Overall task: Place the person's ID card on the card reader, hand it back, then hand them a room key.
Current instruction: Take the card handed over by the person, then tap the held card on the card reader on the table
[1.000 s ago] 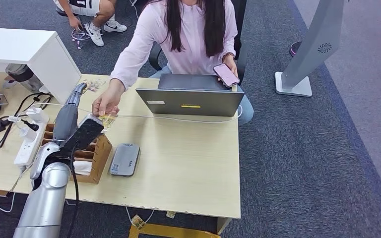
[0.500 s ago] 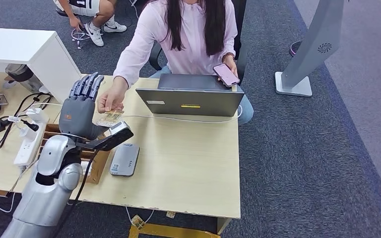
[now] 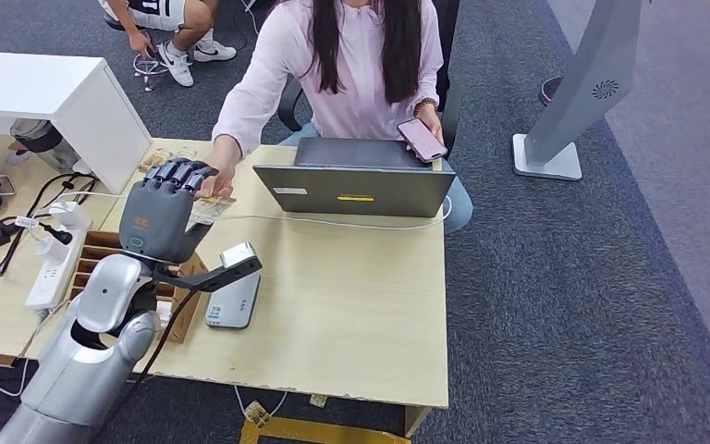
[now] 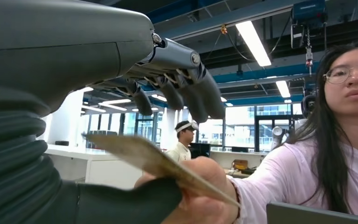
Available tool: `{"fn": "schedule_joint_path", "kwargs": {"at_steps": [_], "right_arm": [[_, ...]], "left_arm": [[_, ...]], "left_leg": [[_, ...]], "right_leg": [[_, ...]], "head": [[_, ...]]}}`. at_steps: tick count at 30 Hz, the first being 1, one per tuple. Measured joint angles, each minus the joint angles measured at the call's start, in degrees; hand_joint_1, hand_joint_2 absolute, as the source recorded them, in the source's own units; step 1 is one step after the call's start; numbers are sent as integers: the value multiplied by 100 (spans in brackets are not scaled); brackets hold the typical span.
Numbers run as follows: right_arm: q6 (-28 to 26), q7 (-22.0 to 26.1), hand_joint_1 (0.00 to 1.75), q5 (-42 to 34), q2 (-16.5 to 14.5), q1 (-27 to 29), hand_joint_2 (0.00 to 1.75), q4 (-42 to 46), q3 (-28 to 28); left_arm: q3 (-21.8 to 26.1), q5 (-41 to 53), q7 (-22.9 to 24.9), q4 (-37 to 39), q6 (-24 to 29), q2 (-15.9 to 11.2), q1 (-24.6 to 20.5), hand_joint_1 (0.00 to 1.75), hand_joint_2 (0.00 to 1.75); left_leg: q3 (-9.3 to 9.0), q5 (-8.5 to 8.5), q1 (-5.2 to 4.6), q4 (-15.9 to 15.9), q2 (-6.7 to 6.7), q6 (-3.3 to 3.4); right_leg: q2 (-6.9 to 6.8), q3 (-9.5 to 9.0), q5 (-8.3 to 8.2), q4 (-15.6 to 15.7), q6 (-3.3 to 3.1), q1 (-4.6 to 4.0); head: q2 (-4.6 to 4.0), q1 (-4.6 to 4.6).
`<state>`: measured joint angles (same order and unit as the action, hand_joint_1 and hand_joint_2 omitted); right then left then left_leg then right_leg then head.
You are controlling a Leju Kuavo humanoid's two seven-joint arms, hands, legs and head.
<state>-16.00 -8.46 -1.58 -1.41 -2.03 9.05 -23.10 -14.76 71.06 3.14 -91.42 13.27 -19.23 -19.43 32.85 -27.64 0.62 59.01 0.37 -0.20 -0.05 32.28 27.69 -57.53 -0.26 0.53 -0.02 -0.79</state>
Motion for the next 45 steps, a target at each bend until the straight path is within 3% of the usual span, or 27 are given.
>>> {"fn": "schedule_joint_path", "kwargs": {"at_steps": [18, 23, 27, 45], "right_arm": [[16, 7, 0, 38, 5, -1, 175, -3, -51], [16, 7, 0, 38, 5, -2, 175, -3, -52], [23, 7, 0, 38, 5, -5, 175, -3, -58], [47, -32, 0, 47, 5, -31, 175, -3, -138]], "left_arm": [[-40, -134, -139, -101, 125, -78, 143, 175, 175], [-102, -72, -133, -75, -225, -76, 256, 175, 175], [-289, 38, -37, 172, -561, -54, 279, 175, 175], [-904, 216, 211, 1548, -1127, 234, 162, 175, 175]], "left_leg": [[1, 0, 0, 0, 0, 0], [1, 0, 0, 0, -1, 0], [0, 0, 0, 0, 0, 0], [0, 1, 0, 1, 0, 1]], "right_leg": [[0, 0, 0, 0, 0, 0], [0, 0, 0, 0, 0, 0], [0, 0, -1, 0, 0, 0], [0, 1, -1, 0, 0, 0]], "head": [[0, 1], [0, 1], [0, 0], [0, 1]]}}
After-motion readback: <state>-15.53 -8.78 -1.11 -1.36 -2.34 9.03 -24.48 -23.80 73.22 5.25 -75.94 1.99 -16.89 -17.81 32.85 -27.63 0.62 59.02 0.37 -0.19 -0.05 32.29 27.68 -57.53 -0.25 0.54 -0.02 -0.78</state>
